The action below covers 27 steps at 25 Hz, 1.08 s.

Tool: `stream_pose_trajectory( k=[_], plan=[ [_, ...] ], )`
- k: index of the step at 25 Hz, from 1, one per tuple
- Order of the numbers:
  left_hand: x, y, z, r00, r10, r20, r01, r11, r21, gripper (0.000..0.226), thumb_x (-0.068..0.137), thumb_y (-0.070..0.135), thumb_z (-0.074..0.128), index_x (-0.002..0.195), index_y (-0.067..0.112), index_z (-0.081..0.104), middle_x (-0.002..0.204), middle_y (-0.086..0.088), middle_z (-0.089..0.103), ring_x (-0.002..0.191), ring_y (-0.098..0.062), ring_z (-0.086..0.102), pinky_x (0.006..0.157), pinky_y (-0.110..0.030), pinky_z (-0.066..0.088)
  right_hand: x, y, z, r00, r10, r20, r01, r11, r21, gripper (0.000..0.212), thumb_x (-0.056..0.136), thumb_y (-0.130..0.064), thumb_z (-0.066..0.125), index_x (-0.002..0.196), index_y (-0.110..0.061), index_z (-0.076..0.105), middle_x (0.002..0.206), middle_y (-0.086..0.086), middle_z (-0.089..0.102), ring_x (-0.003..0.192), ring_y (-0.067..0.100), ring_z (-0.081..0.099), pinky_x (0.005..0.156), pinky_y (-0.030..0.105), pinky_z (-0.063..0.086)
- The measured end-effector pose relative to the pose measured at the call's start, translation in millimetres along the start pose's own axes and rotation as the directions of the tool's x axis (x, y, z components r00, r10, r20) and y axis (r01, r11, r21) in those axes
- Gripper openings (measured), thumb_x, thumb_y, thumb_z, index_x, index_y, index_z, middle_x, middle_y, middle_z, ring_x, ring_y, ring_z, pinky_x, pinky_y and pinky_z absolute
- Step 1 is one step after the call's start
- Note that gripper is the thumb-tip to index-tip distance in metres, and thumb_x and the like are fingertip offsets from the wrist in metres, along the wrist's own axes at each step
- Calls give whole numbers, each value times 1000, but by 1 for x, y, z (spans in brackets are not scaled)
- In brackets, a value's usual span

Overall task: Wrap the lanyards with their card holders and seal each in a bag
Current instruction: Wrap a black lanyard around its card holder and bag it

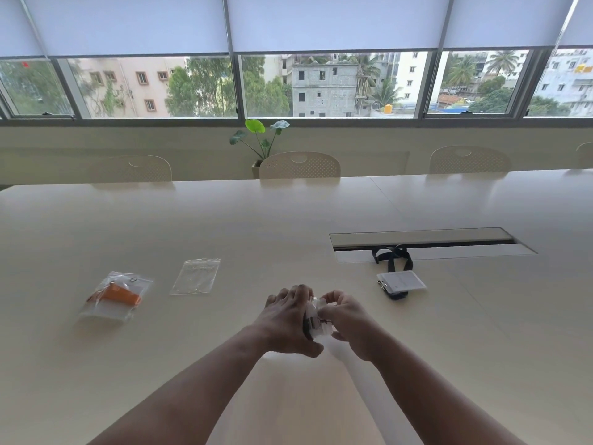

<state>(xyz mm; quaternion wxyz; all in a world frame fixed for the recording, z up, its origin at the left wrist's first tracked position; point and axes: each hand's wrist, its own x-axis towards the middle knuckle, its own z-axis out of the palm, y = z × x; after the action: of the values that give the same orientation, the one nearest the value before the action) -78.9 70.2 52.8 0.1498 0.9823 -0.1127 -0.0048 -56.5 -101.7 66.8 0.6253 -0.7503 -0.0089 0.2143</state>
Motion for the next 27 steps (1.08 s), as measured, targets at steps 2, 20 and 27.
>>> stream_pose_trajectory(
  k=[2,20,27],
  plan=[
    [-1,0,1,999,29,41,-31,999,40,93,50,70,73,120,32,25,112,14,35,103,-13,33,91,-30,27,1,4,1,1000,25,11,-25,999,33,15,87,-9,60,98,-20,60,88,5,65,79,20,57,68,32,42],
    [3,11,-17,990,-120,68,135,941,-309,114,37,79,84,126,36,29,117,11,51,96,-10,62,76,-28,52,9,17,11,998,-28,62,20,992,123,17,89,-23,75,86,-10,66,72,11,69,66,26,65,59,33,51],
    [2,-45,-32,948,-165,272,317,571,-757,38,87,29,81,113,4,70,87,-8,64,70,-13,56,58,-22,44,17,30,18,981,-4,192,-35,979,203,9,96,-14,68,93,-9,75,85,12,71,71,18,67,62,31,57]
  ],
)
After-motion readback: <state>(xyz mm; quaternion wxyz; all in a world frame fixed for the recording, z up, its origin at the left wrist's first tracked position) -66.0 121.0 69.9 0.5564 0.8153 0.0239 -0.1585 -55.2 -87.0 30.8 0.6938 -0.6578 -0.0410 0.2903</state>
